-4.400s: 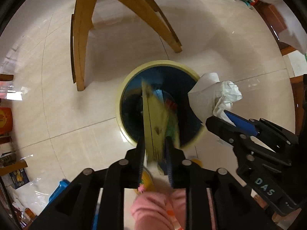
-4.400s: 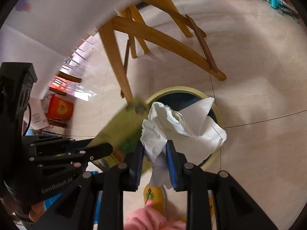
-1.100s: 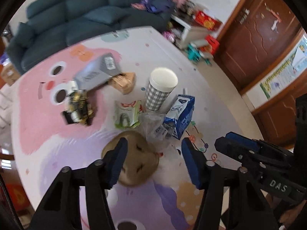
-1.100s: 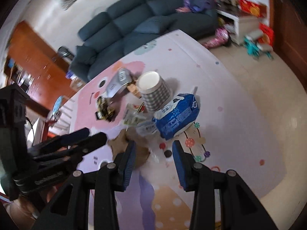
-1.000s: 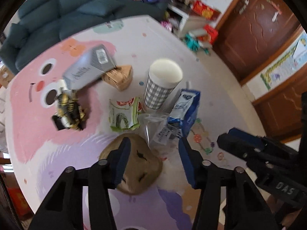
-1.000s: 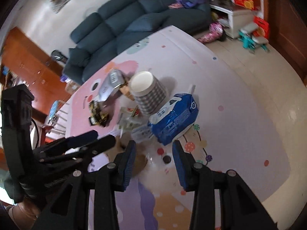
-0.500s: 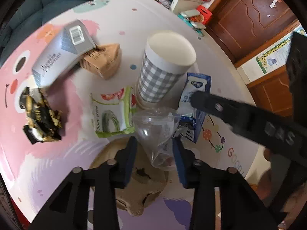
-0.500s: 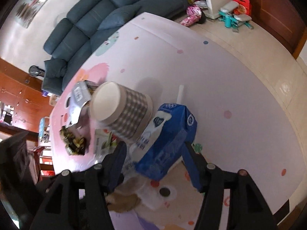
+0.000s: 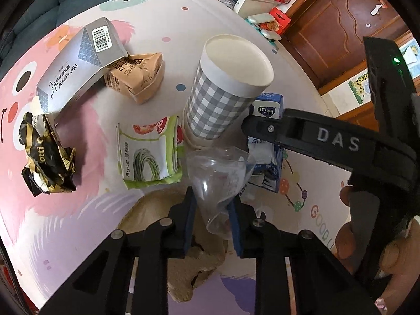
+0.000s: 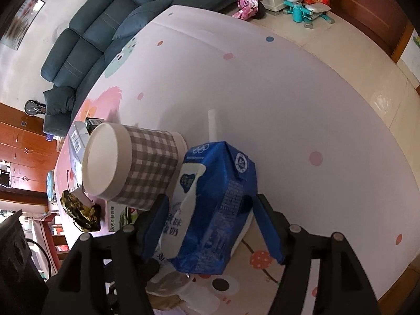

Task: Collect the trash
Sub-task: 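Lift the plastic bag and milk carton and carry them over the bin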

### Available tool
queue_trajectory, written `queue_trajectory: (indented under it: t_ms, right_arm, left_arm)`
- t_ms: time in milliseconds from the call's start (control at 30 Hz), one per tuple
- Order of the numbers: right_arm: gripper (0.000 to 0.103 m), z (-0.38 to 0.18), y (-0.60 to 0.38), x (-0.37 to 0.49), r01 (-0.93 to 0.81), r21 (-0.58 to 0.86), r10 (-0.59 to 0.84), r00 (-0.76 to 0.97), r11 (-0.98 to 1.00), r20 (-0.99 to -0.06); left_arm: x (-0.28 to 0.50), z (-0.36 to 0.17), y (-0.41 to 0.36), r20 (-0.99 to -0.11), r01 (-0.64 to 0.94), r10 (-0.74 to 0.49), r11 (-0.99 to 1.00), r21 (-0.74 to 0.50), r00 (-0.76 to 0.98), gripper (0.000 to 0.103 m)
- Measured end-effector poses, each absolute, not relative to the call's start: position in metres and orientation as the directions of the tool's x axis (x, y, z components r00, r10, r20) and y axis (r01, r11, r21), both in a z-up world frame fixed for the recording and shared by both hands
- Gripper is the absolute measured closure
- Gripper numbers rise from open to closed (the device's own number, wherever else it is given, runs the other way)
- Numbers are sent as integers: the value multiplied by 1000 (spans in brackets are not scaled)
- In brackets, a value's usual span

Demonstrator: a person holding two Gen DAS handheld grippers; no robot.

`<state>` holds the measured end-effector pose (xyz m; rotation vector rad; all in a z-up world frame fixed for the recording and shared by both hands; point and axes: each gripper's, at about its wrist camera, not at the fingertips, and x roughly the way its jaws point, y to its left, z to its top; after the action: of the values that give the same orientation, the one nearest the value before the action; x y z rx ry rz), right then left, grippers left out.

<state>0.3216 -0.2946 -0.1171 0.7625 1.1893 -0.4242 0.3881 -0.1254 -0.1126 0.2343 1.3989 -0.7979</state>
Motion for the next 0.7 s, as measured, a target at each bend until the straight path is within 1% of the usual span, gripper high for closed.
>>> queue_trajectory:
  t_ms: [233, 333, 433, 500, 533, 700]
  right_arm:
    - [32, -122, -295, 325, 659, 282, 118, 283, 697, -952]
    - [34, -122, -297, 323, 645, 308, 139, 301, 699, -944]
    - [41, -117, -299, 313, 631, 358, 158, 351, 689, -923]
    - [47, -111, -299, 307, 617, 385, 169, 379, 687, -910]
    - [49, -109, -299, 303, 613, 394, 173, 389, 685, -905]
    - [50, -106, -299, 280, 608, 405, 176, 402, 683, -899]
  left_arm:
    - [384, -107, -110, -926, 592, -376, 736, -329, -47, 81]
    - [382, -106, -105, -926, 589, -376, 740, -325, -38, 82]
    - [381, -102, -99, -920, 583, -391, 740, -336, -34, 82]
    - [378, -97, -96, -918, 583, -397, 740, -337, -26, 82]
    - [376, -95, -95, -917, 583, -398, 740, -336, -23, 82]
    - [360, -81, -83, -912, 584, -411, 740, -334, -1, 82]
